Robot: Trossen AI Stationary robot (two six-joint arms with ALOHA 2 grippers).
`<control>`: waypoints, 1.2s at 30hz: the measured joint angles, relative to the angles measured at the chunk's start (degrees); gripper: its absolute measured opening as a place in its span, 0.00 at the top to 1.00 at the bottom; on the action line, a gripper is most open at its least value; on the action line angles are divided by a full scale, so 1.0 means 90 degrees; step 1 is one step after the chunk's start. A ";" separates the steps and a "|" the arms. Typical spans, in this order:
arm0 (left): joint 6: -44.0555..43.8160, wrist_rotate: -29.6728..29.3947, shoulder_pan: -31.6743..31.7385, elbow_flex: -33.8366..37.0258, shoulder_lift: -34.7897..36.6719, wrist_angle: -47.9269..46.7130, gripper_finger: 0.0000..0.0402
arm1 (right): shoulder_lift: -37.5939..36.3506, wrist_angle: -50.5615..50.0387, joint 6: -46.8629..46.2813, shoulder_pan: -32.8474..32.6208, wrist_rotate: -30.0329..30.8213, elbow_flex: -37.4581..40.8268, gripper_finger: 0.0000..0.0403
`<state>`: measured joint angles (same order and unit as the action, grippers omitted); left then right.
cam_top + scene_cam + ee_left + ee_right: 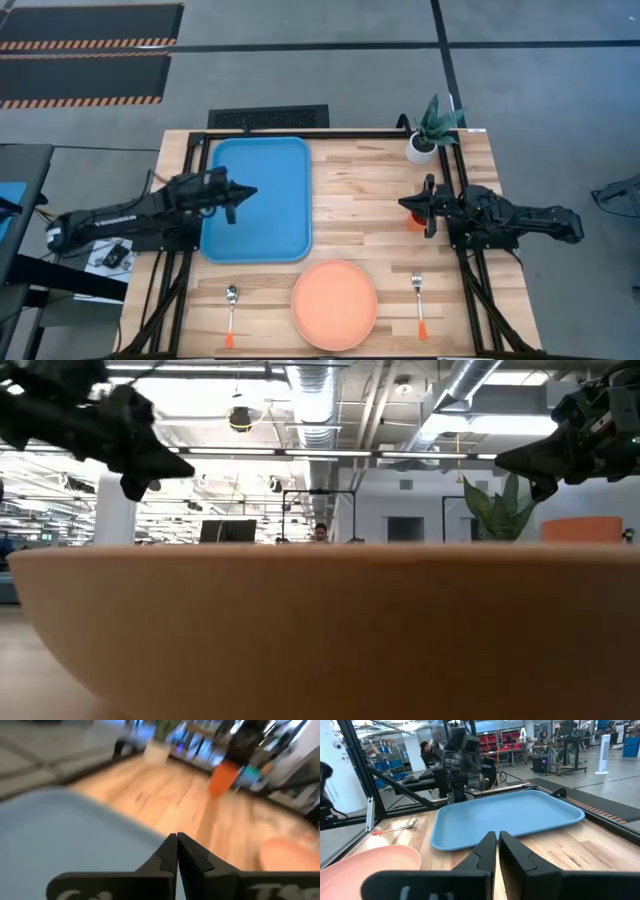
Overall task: Pick and place plate/cup/fork/spoon on tray
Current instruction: Prepare the blue tray
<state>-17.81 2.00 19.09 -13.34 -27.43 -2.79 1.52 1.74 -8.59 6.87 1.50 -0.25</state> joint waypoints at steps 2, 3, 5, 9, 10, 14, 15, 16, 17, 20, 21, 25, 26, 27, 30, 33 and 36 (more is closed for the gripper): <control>-0.0059 -0.0192 0.0064 -0.0523 -0.0650 -0.0771 1.00 | 0.0000 0.0000 0.0000 0.0002 0.0000 0.0000 0.88; -0.0083 -0.0306 0.0139 -0.0815 -0.0978 -0.1212 1.00 | 0.0000 0.0000 0.0000 0.0000 0.0000 -0.0002 0.88; -0.0131 -0.0555 0.0358 -0.1432 -0.1565 -0.2247 1.00 | 0.0000 0.0000 0.0002 0.0000 0.0000 0.0000 0.88; -0.0248 -0.0775 0.1053 -0.2499 -0.2615 -0.3942 1.00 | 0.0000 0.0000 0.0002 0.0001 0.0000 0.0000 0.88; -0.0244 -0.0770 0.1260 -0.2709 -0.2832 -0.4245 1.00 | 0.0000 0.0000 -0.0001 0.0002 0.0000 -0.0002 0.88; -0.0170 -0.0803 0.2240 -0.3192 -0.3479 -0.5079 1.00 | 0.0002 0.0000 0.0001 0.0000 0.0000 0.0000 0.88; -0.0119 -0.0791 0.2499 -0.3233 -0.3611 -0.5212 1.00 | 0.0001 0.0000 0.0000 0.0001 0.0000 0.0000 0.88; -0.0074 -0.0767 0.2765 -0.3256 -0.3724 -0.5347 0.99 | 0.0001 0.0000 0.0000 0.0000 0.0000 0.0000 0.88; -0.0067 -0.0743 0.3044 -0.3258 -0.3842 -0.5499 0.98 | 0.0000 0.0000 0.0000 0.0000 0.0000 -0.0002 0.88; 0.0196 -0.0485 0.3780 -0.3258 -0.4255 -0.5843 0.93 | 0.0000 0.0000 0.0000 0.0001 0.0000 -0.0001 0.88; 0.0278 -0.0433 0.3952 -0.3258 -0.4370 -0.5834 0.90 | 0.0000 0.0000 -0.0001 0.0000 0.0000 -0.0001 0.88; 0.0476 -0.0583 0.4410 -0.3260 -0.4858 -0.5458 0.79 | 0.0000 0.0000 -0.0001 0.0002 0.0000 0.0000 0.88; 0.0409 -0.0652 0.4457 -0.3283 -0.4965 -0.5457 0.77 | 0.0000 0.0000 0.0001 0.0002 0.0000 0.0000 0.88; 0.0360 -0.0739 0.4452 -0.3314 -0.5050 -0.5547 0.74 | 0.0000 0.0000 0.0001 0.0000 0.0000 -0.0002 0.88; 0.0276 -0.0916 0.4301 -0.3410 -0.5241 -0.5689 0.68 | 0.0002 0.0003 0.0001 0.0000 0.0000 0.0000 0.88; 0.0053 -0.1181 0.4249 -0.3463 -0.5433 -0.5748 0.63 | 0.0001 0.0006 0.0000 0.0002 0.0000 0.0000 0.88; -0.0038 -0.1348 0.4235 -0.3566 -0.5680 -0.5919 0.60 | 0.0002 0.0005 0.0001 0.0000 0.0000 0.0000 0.88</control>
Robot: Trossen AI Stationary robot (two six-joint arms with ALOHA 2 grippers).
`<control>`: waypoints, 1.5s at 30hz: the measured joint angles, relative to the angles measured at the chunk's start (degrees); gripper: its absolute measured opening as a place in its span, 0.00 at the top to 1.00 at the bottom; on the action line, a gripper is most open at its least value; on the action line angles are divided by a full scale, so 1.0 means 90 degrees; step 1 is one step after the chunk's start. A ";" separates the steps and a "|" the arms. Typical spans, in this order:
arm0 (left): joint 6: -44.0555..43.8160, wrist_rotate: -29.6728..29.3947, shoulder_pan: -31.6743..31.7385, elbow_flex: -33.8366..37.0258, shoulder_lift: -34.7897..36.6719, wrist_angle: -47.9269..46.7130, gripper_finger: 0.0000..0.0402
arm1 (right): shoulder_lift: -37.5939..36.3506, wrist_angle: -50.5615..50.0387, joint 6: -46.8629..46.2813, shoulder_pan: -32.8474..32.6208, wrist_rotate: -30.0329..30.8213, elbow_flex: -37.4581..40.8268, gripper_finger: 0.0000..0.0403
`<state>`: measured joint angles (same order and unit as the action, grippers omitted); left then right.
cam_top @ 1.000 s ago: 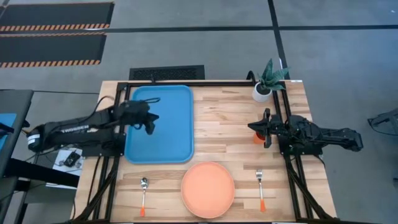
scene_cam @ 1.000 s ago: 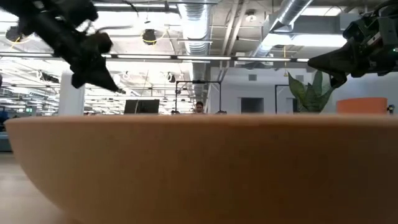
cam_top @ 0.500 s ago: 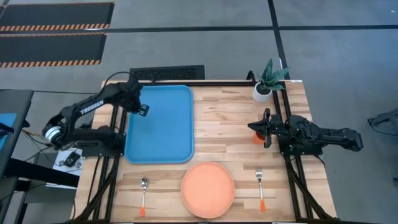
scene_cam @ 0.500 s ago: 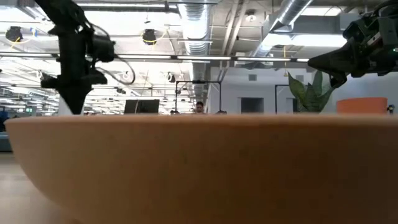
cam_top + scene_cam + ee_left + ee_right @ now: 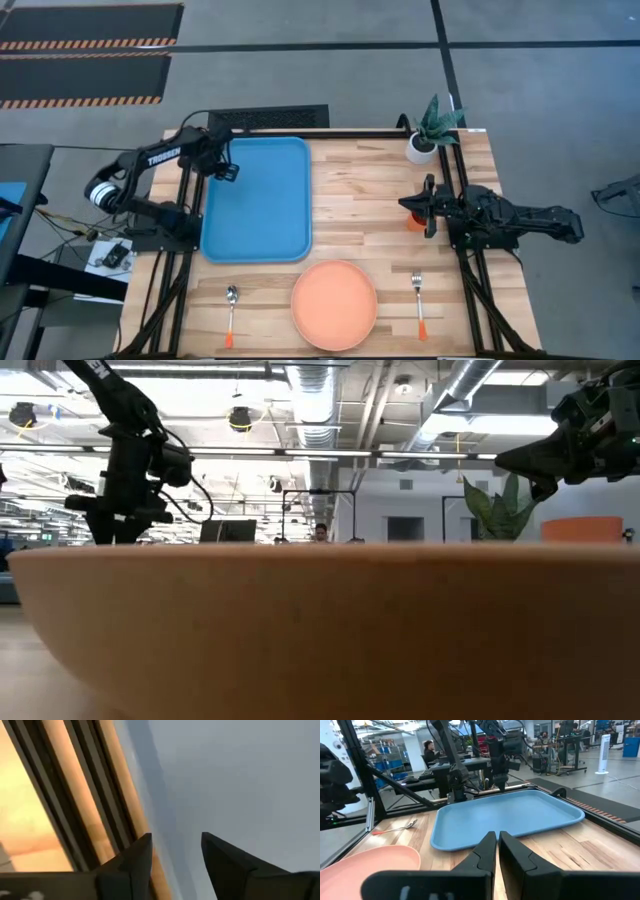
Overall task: Pick and place plate/cup/fork/spoon on tray
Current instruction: Prepare the blue tray
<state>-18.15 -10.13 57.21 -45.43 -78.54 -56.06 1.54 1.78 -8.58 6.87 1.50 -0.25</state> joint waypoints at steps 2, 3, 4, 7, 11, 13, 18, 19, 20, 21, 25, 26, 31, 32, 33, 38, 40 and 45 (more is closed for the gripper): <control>-0.0018 -0.0077 -0.0042 -0.0128 -0.0214 -0.0269 0.59 | -0.0002 0.0000 -0.0002 0.0000 0.0000 0.0000 0.88; -0.0044 -0.0115 -0.0075 -0.0206 -0.0316 -0.0386 0.59 | -0.0001 0.0000 -0.0002 0.0001 0.0000 -0.0001 0.88; -0.0071 -0.0132 -0.0094 -0.0274 -0.0412 -0.0487 0.59 | -0.0002 0.0002 -0.0002 0.0000 0.0000 0.0000 0.88; -0.0104 -0.0113 -0.0097 -0.0467 -0.0630 -0.0839 0.59 | -0.0001 0.0000 -0.0001 0.0001 0.0000 -0.0002 0.88; -0.0076 0.0137 -0.0065 -0.0719 -0.0747 -0.1199 0.59 | -0.0002 0.0000 -0.0002 0.0002 0.0000 0.0000 0.88; -0.0063 0.0409 -0.0061 -0.0902 -0.0762 -0.1301 0.59 | -0.0002 0.0000 0.0000 0.0000 0.0000 0.0000 0.88; 0.0153 0.0703 -0.0160 -0.1504 -0.0765 -0.1161 0.59 | 0.0000 0.0000 -0.0001 0.0000 0.0000 0.0000 0.88; 0.0147 0.0669 -0.0196 -0.1653 -0.0765 -0.1019 0.59 | -0.0002 0.0000 0.0000 0.0002 0.0000 0.0000 0.88; 0.0118 0.0617 -0.0208 -0.1797 -0.0765 -0.0898 0.59 | -0.0002 0.0000 0.0000 0.0002 0.0000 0.0000 0.88; 0.0118 0.0576 -0.0201 -0.1938 -0.0776 -0.0838 0.59 | -0.0002 0.0000 -0.0001 0.0000 0.0000 0.0000 0.88; 0.0067 0.0759 0.0285 -0.2518 -0.1331 -0.1484 0.65 | -0.0002 0.0000 -0.0002 0.0000 0.0000 -0.0002 0.88; 0.0064 0.0875 0.0410 -0.2628 -0.1543 -0.1772 0.68 | -0.0001 0.0000 -0.0001 0.0001 0.0002 -0.0001 0.88; 0.0217 0.0923 0.0502 -0.3115 -0.2535 -0.2252 0.76 | -0.0002 0.0000 0.0000 0.0000 0.0000 0.0000 0.88; 0.0230 0.0754 0.0482 -0.3214 -0.2696 -0.2250 0.76 | 0.0000 0.0000 -0.0002 0.0000 0.0000 0.0000 0.88; 0.0223 0.0566 0.0475 -0.3313 -0.2861 -0.2258 0.76 | -0.0002 0.0000 -0.0001 0.0000 0.0000 -0.0001 0.88; 0.0016 -0.0085 0.0481 -0.3757 -0.3515 -0.2650 0.69 | 0.0000 0.0000 0.0000 0.0000 0.0001 -0.0002 0.88; -0.0002 -0.0178 0.0478 -0.3831 -0.3689 -0.2776 0.65 | 0.0000 0.0000 0.0000 0.0000 0.0000 0.0000 0.88; -0.0057 -0.0452 0.0444 -0.3847 -0.3950 -0.2852 0.56 | 0.0000 0.0000 -0.0001 0.0000 0.0000 -0.0001 0.88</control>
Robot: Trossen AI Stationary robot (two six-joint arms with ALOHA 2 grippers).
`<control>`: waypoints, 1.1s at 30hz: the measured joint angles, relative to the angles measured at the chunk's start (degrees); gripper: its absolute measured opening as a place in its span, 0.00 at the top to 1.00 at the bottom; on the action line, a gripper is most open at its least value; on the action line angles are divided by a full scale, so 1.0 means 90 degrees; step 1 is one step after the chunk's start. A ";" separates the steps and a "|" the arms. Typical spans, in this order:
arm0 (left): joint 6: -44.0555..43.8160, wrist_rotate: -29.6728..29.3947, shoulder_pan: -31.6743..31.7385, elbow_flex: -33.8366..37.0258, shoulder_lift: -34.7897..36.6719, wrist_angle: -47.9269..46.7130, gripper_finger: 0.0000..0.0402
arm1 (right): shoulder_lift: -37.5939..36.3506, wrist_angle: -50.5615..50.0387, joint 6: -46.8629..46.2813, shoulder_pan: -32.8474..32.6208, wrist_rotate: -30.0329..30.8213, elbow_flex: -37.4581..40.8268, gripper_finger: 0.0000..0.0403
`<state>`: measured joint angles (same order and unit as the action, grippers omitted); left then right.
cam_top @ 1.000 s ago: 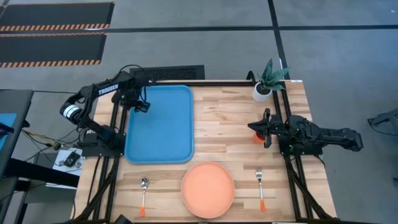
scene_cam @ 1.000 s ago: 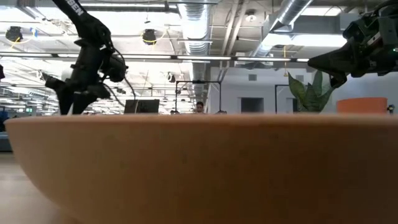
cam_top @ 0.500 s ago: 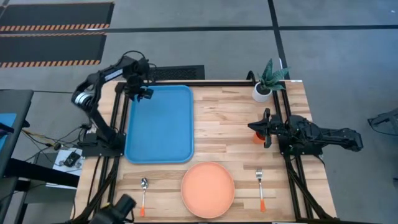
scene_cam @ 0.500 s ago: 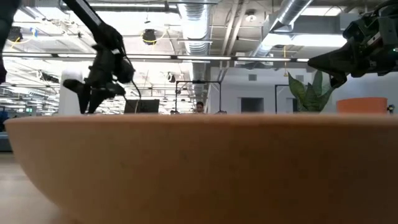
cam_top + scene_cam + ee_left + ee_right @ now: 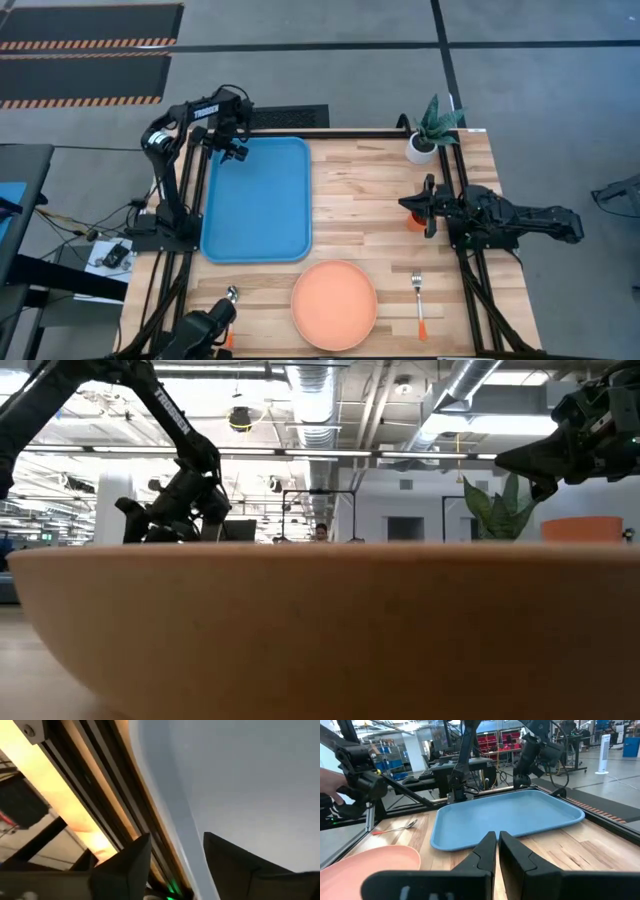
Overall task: Pick and place plate/cup/fork/spoon on tray
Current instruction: Prepare the blue tray
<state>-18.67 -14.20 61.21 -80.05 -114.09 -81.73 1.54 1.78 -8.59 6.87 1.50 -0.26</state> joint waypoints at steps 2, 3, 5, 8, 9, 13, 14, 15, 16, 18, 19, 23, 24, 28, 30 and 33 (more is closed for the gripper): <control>0.0046 -0.0060 0.0000 0.0002 -0.0078 0.0088 0.54 | 0.0000 0.0000 0.0001 0.0000 0.0000 -0.0002 0.88; 0.0063 -0.0069 0.0000 0.0019 -0.0096 0.0197 0.54 | 0.0000 0.0000 -0.0002 0.0000 0.0000 -0.0001 0.88; 0.0107 0.0023 0.0000 0.0054 -0.0152 0.0426 0.55 | 0.0000 0.0000 -0.0001 0.0000 0.0000 0.0000 0.88; 0.0280 0.0196 -0.0020 0.0126 -0.0157 0.0892 0.58 | 0.0000 0.0000 0.0001 0.0000 0.0000 -0.0001 0.88; 0.0302 0.0269 -0.0022 0.0152 -0.0157 0.1047 0.60 | 0.0000 0.0000 0.0001 0.0000 0.0000 -0.0001 0.88; 0.0638 0.0744 -0.0114 0.0391 -0.0157 0.1662 0.70 | -0.0002 0.0000 -0.0001 0.0000 0.0000 0.0001 0.88; 0.0759 0.0850 -0.0171 0.0441 -0.0155 0.1778 0.73 | -0.0001 -0.0002 0.0000 0.0000 0.0000 0.0001 0.88; 0.0877 0.0883 -0.0233 0.0491 -0.0135 0.1883 0.76 | -0.0001 0.0000 -0.0002 0.0000 0.0001 -0.0001 0.88; 0.0977 0.0908 -0.0305 0.0510 -0.0127 0.1970 0.80 | -0.0001 0.0000 0.0001 0.0000 0.0000 0.0001 0.88; 0.1144 0.0869 -0.0454 0.0546 -0.0113 0.2139 0.87 | 0.0000 0.0000 0.0001 0.0000 0.0000 0.0000 0.88; 0.1214 0.0893 -0.0517 0.0549 -0.0107 0.2216 0.90 | 0.0000 0.0000 -0.0001 0.0000 0.0000 0.0001 0.88; 0.1403 0.0885 -0.0757 0.0556 -0.0103 0.2412 0.99 | 0.0000 -0.0002 0.0000 0.0000 0.0000 0.0001 0.88; 0.1438 0.0891 -0.0819 0.0556 -0.0103 0.2477 0.99 | -0.0002 -0.0001 -0.0002 0.0000 0.0000 -0.0001 0.88; 0.1480 0.0929 -0.0966 0.0540 -0.0109 0.2716 0.98 | 0.0000 0.0000 -0.0002 0.0000 0.0000 0.0001 0.88; 0.1483 0.0928 -0.0984 0.0455 -0.0118 0.2747 0.98 | 0.0000 0.0000 0.0001 0.0000 0.0000 0.0001 0.88; 0.1485 0.1036 -0.0988 0.0140 -0.0169 0.2871 1.00 | -0.0002 0.0000 0.0000 0.0000 0.0000 0.0001 0.88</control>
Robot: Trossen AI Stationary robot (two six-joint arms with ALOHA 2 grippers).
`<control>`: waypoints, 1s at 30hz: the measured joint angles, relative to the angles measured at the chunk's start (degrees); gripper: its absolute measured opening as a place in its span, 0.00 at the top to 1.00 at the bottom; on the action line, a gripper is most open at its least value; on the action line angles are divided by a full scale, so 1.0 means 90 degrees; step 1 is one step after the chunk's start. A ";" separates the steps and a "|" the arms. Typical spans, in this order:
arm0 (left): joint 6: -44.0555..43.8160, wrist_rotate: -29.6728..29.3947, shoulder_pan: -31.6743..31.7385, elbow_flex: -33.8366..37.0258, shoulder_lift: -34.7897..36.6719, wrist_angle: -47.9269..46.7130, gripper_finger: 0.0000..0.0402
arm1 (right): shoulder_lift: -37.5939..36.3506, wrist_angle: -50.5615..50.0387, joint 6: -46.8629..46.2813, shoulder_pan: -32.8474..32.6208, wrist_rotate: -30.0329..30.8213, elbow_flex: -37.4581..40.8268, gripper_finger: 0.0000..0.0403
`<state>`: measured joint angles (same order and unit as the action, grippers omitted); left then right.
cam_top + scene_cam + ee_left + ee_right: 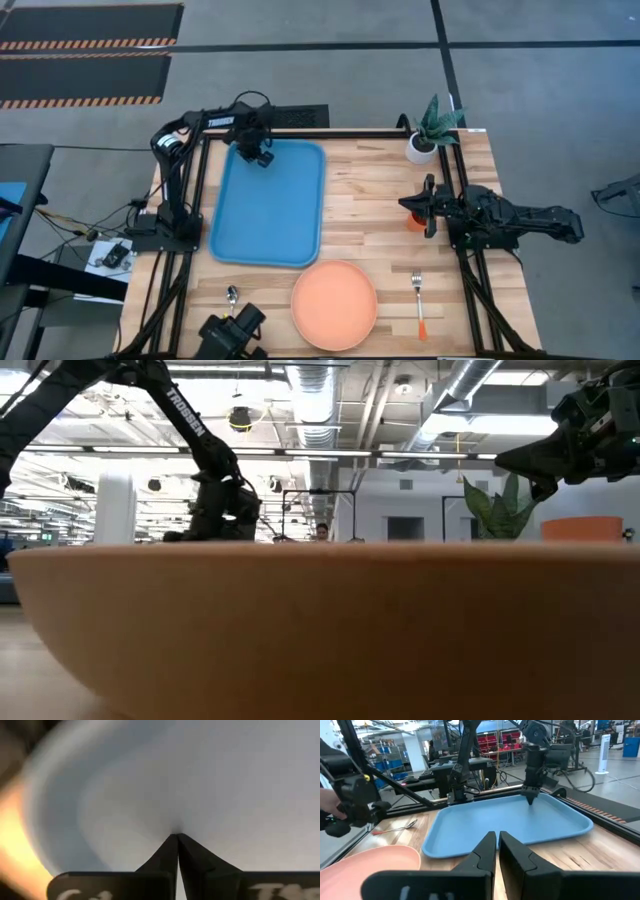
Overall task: Pick and place plate/cup/fork/spoon on tray
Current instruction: Prepare the blue tray
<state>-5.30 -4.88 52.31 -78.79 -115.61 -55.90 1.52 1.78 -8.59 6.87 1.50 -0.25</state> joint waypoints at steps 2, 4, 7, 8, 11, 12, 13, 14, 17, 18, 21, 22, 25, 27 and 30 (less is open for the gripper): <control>0.0008 -0.0100 0.0006 -0.0349 -0.0002 0.0128 1.00 | 0.0000 -0.0002 -0.0001 0.0000 0.0000 -0.0002 0.88; -0.0080 -0.0153 0.0019 -0.0626 0.0165 -0.0351 1.00 | 0.0002 0.0000 0.0001 0.0000 0.0000 0.0000 0.88; -0.0378 -0.0164 0.0008 -0.0878 0.0408 -0.0793 0.98 | 0.0002 0.0000 0.0001 0.0000 0.0001 -0.0001 0.88; -0.0515 -0.0152 0.0007 -0.0870 0.0528 -0.1057 0.98 | 0.0001 -0.0001 -0.0001 0.0000 0.0002 0.0000 0.88; -0.0850 -0.0197 0.0005 -0.0643 0.0809 -0.1620 0.93 | 0.0002 0.0000 0.0001 0.0000 0.0002 0.0000 0.88; -0.0940 -0.0329 0.0007 -0.0526 0.0867 -0.1832 0.91 | 0.0000 0.0000 0.0000 0.0000 0.0001 -0.0002 0.88; -0.1013 -0.0501 0.0007 -0.0366 0.0940 -0.2007 0.88 | 0.0002 -0.0002 0.0001 0.0000 0.0002 -0.0002 0.88; -0.1088 -0.0637 0.0007 -0.0191 0.1032 -0.2062 0.85 | 0.0000 0.0000 0.0000 0.0000 0.0002 -0.0001 0.88; -0.1254 -0.0691 0.0025 0.0397 0.1220 -0.1941 0.76 | 0.0001 -0.0001 0.0000 0.0000 0.0000 0.0000 0.88; -0.1277 -0.0665 0.0027 0.0599 0.1234 -0.1843 0.72 | 0.0002 -0.0002 0.0000 0.0000 0.0002 0.0000 0.88; -0.1326 -0.0642 0.0027 0.1094 0.1278 -0.1399 0.64 | 0.0001 -0.0001 0.0001 0.0000 0.0000 -0.0001 0.88; -0.1328 -0.0588 0.0032 0.1249 0.1278 -0.1241 0.61 | 0.0002 -0.0001 0.0001 0.0000 0.0001 0.0000 0.88; -0.1326 -0.0384 0.0051 0.1632 0.1278 -0.0821 0.56 | 0.0002 -0.0002 0.0000 0.0000 0.0000 -0.0001 0.88; -0.1327 -0.0351 0.0095 0.1816 0.1278 -0.0612 0.53 | 0.0002 -0.0002 0.0000 0.0000 0.0001 0.0000 0.88; -0.1370 -0.0311 0.0170 0.2025 0.1287 -0.0430 0.52 | 0.0002 -0.0001 -0.0001 0.0000 0.0000 -0.0002 0.88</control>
<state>-17.63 -7.68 53.84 -60.57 -104.03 -59.76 1.54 1.77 -8.60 6.87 1.50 -0.27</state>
